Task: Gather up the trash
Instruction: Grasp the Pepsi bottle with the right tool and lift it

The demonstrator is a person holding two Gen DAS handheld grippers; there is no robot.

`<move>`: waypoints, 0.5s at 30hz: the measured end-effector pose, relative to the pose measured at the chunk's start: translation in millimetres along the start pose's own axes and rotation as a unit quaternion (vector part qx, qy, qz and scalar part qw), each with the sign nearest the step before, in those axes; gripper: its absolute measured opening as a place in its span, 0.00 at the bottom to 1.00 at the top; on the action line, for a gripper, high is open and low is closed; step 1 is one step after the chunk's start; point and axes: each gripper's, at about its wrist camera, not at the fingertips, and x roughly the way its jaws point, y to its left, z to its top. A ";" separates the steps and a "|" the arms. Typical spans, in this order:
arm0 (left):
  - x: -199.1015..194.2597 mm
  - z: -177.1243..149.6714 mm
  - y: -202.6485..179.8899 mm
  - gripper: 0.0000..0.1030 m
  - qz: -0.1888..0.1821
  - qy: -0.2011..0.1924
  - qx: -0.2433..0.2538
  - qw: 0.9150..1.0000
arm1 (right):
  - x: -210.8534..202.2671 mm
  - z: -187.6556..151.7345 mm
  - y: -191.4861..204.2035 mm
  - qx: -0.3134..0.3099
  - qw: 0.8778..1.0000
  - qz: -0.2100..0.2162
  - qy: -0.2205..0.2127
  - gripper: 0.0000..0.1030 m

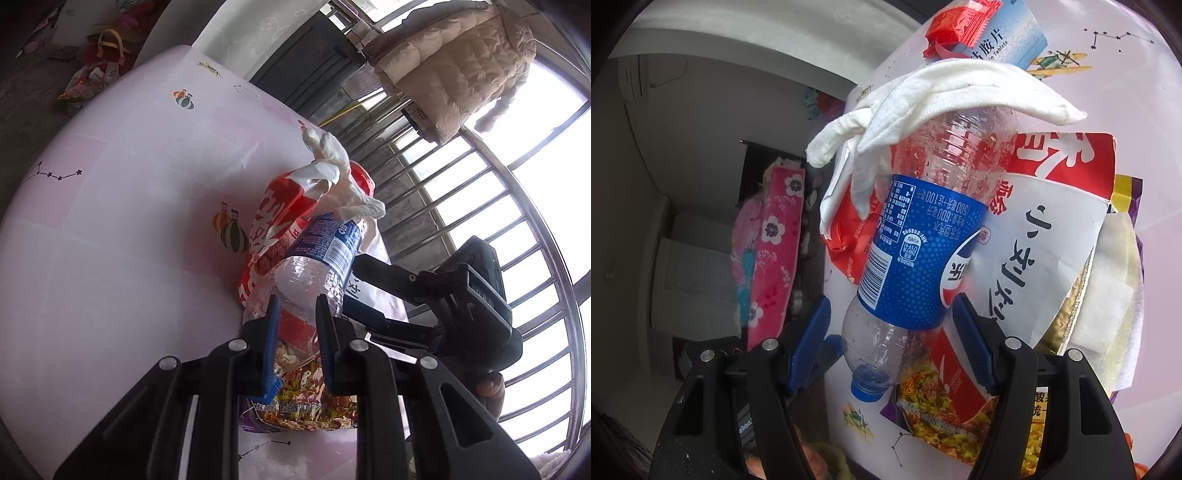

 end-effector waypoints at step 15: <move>18.6 5.0 -14.8 0.17 -0.032 0.009 0.004 0.999 | 9.8 -1.7 2.4 0.008 0.999 -0.041 -0.003 0.66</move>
